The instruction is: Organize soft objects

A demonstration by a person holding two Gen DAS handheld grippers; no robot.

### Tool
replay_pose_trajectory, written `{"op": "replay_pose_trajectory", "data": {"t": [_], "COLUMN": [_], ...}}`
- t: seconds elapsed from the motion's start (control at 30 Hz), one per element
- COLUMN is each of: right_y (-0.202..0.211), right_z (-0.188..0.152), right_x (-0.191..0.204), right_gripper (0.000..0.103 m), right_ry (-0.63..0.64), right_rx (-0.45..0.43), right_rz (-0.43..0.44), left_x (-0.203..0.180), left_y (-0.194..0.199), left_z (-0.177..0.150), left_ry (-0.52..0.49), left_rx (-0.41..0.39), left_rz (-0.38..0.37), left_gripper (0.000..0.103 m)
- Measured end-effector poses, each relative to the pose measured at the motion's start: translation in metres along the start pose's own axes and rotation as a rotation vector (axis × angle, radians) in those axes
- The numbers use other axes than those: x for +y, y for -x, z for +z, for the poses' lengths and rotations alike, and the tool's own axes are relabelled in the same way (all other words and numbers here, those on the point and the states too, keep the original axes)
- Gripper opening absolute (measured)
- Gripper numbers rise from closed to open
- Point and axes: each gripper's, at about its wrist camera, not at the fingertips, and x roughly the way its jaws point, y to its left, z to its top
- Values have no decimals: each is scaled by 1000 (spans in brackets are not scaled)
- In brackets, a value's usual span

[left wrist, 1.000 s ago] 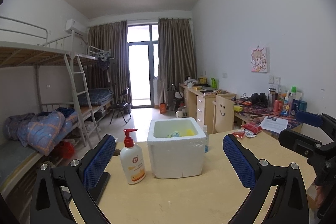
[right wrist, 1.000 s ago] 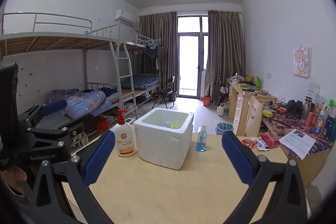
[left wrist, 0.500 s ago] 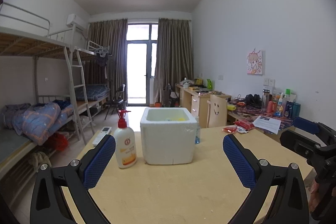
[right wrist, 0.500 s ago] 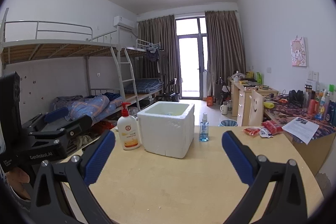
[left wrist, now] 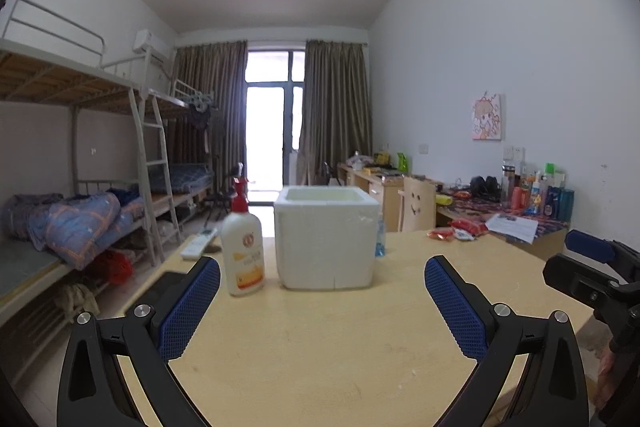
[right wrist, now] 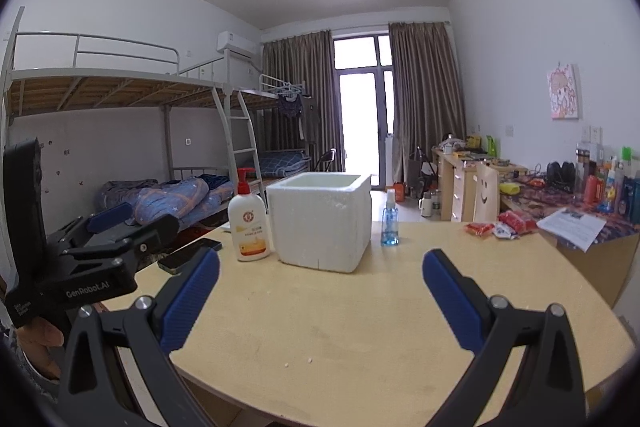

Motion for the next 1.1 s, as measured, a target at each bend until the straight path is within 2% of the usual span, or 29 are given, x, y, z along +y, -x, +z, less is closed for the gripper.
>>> {"op": "replay_pose_trajectory", "data": {"t": [0.57, 1.1], "right_y": [3, 8], "right_z": [-31, -33], "right_x": [-1, 0], "right_gripper": [103, 103], "right_ry": [-20, -35], "right_rx": [25, 31], "right_rz": [-16, -4], "left_x": [-6, -10], "left_y": [5, 10], "left_z": [-22, -26], "left_ry": [13, 15], "left_rx": [30, 35], "left_rz": [-2, -7], "left_gripper": [102, 102]}}
